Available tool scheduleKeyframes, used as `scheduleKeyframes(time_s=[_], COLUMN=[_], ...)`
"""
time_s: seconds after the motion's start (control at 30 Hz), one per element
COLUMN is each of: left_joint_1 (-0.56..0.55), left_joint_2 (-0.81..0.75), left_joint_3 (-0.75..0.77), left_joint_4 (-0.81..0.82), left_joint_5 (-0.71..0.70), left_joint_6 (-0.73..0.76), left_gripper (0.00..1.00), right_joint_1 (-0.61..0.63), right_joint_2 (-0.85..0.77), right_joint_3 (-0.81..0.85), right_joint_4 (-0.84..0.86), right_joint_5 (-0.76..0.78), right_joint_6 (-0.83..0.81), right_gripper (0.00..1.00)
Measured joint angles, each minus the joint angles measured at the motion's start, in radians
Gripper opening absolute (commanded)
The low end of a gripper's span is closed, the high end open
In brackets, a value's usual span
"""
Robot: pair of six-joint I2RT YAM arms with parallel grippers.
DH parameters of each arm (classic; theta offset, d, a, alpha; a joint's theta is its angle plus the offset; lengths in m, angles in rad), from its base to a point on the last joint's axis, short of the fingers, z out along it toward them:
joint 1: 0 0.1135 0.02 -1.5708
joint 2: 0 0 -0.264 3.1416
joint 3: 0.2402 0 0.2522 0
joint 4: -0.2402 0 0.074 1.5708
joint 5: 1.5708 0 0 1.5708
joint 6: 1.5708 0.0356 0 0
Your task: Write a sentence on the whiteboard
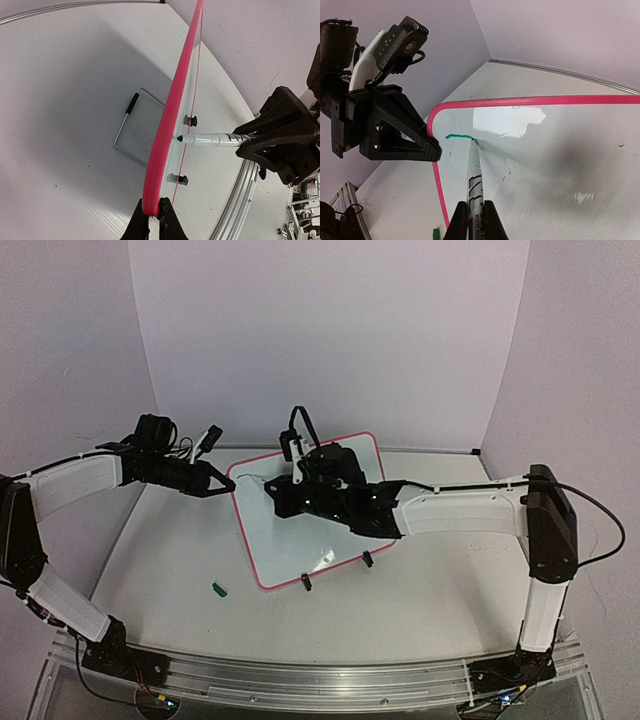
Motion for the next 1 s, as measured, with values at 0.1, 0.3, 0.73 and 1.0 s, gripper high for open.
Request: scheduleKeyframes(time_s=[0.1, 0.3, 0.73, 1.0], left_joint_1=[0.0, 0.0, 0.0, 0.0], left_joint_2=[0.0, 0.0, 0.0, 0.0], left_joint_3=[0.0, 0.0, 0.0, 0.0], left_joint_4=[0.0, 0.0, 0.0, 0.0], left_joint_5=[0.0, 0.0, 0.0, 0.001], left_joint_6=[0.0, 0.0, 0.0, 0.0], left_gripper=[0.0, 0.0, 0.0, 0.0], right_joint_1=[-0.001, -0.003, -0.003, -0.003], right_joint_2=[-0.013, -0.032, 0.001, 0.027], right_joint_3=[-0.008, -0.005, 0.082, 0.089], right_joint_4=[0.0, 0.004, -0.048, -0.077], right_joint_5=[-0.04, -0.124, -0.161, -0.153], right_joint_6=[-0.02, -0.048, -0.06, -0.059], right_gripper=[0.0, 0.0, 0.0, 0.0])
